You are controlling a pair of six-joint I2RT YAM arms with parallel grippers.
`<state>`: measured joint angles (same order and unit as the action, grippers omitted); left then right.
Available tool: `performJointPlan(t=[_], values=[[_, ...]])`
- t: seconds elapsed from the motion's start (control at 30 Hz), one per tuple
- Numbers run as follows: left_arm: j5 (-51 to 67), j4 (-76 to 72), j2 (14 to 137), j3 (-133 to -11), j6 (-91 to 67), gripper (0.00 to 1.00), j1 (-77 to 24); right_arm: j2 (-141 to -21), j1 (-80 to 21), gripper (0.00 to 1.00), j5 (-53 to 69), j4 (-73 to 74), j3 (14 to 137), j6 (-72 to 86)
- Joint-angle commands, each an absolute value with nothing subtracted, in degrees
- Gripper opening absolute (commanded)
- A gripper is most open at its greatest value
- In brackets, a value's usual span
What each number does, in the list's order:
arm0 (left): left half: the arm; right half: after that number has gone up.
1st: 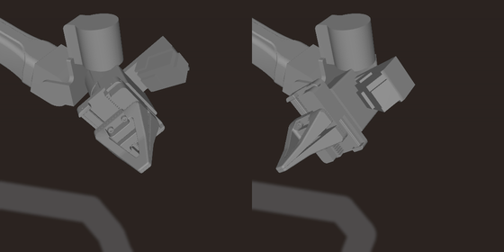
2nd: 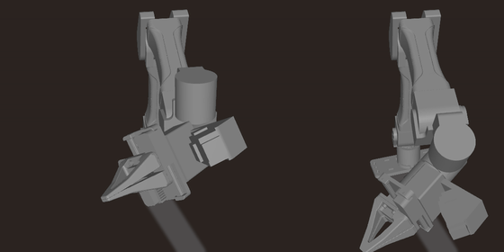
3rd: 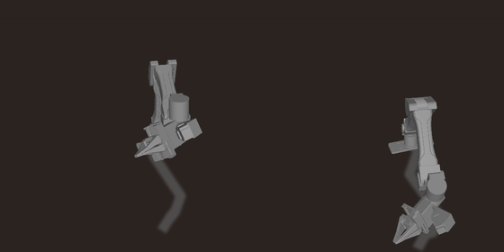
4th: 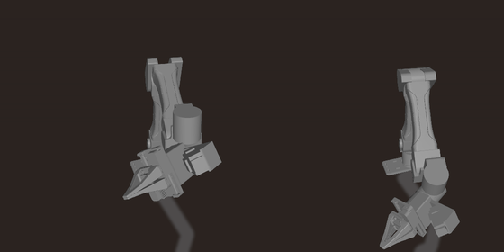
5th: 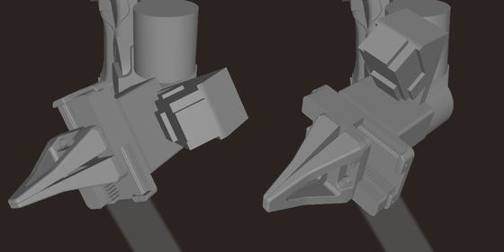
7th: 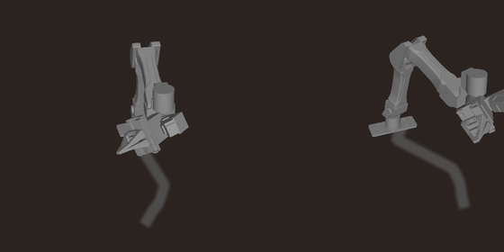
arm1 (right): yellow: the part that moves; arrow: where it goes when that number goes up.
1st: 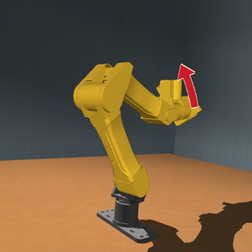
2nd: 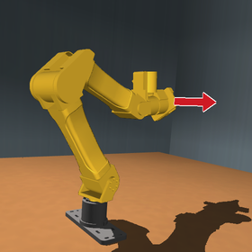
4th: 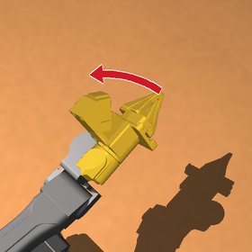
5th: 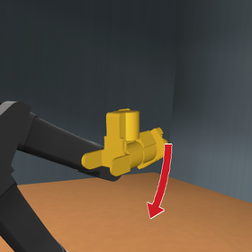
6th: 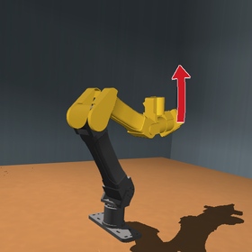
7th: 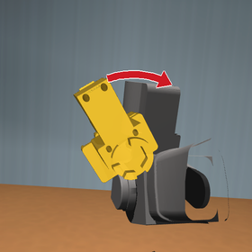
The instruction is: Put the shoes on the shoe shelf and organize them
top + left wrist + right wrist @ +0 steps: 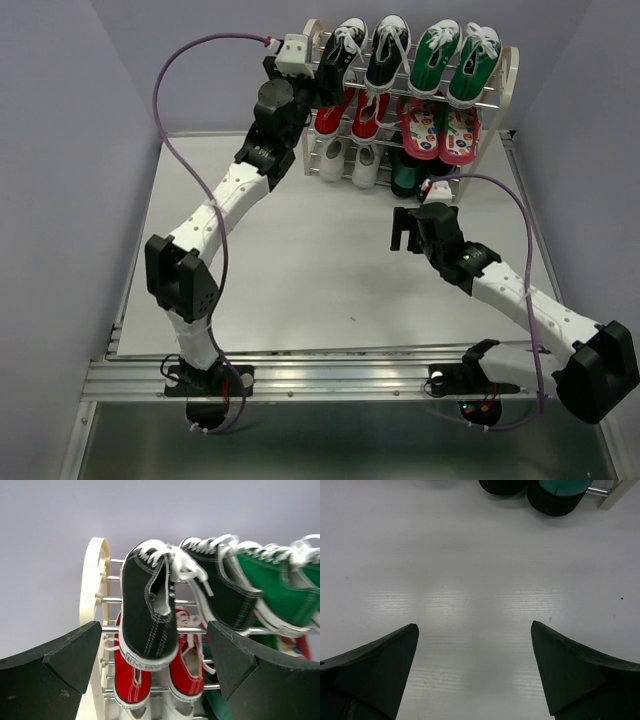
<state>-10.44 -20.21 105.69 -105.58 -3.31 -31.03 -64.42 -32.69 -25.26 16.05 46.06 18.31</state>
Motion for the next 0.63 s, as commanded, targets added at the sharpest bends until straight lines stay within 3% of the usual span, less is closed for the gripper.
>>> performJointPlan(t=[0.0, 0.13, 0.4, 0.6], values=[[-3.71, -21.45, 95.29, -97.68, -4.83, 0.99, -31.46, -61.79, -32.70, 1.00, -23.30, 15.91, 46.58, 19.42], [-3.78, -16.02, 85.46, -89.49, -5.71, 0.99, -32.43, -60.56, -32.70, 1.00, -22.85, 18.10, 46.67, 22.40], [-9.58, -11.96, 67.51, -61.74, -15.28, 0.99, -32.61, -57.48, -32.70, 1.00, -25.14, 19.60, 43.77, 29.53], [-13.71, -7.74, 63.81, -58.62, -17.67, 0.99, -32.61, -56.08, -32.70, 1.00, -29.07, 19.16, 42.36, 33.04]])
